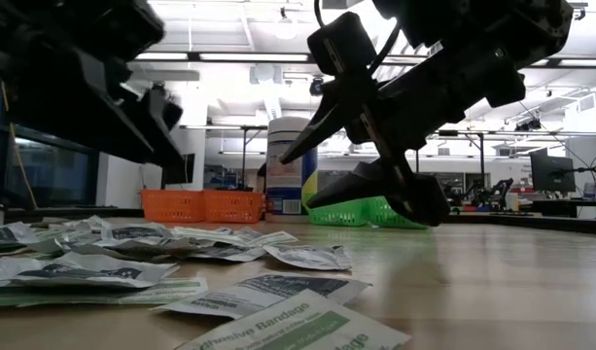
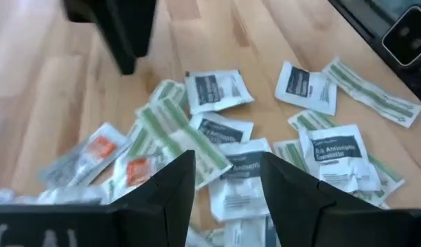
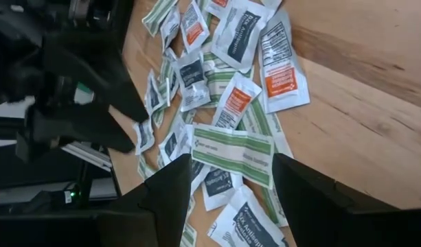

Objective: Pick & Place First Aid Supplies
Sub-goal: Put the green bandage pack into the right green bin

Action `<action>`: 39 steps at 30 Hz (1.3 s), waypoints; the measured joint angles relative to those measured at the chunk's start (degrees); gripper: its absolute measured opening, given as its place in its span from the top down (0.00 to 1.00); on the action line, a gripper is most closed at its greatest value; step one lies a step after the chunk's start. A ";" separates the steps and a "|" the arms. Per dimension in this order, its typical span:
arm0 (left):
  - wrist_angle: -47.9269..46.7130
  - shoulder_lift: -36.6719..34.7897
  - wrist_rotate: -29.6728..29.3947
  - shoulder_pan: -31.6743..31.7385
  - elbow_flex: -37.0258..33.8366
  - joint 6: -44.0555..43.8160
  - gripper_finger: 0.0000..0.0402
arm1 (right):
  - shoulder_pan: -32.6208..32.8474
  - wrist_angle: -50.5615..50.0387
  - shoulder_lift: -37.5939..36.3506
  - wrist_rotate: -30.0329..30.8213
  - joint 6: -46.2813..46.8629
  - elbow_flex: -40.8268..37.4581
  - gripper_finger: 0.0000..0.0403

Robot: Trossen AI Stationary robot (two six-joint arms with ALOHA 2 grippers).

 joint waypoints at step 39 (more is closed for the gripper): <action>-5.88 5.47 -3.50 0.46 5.67 -3.89 1.00 | -0.01 -0.92 0.00 1.77 0.55 0.00 0.51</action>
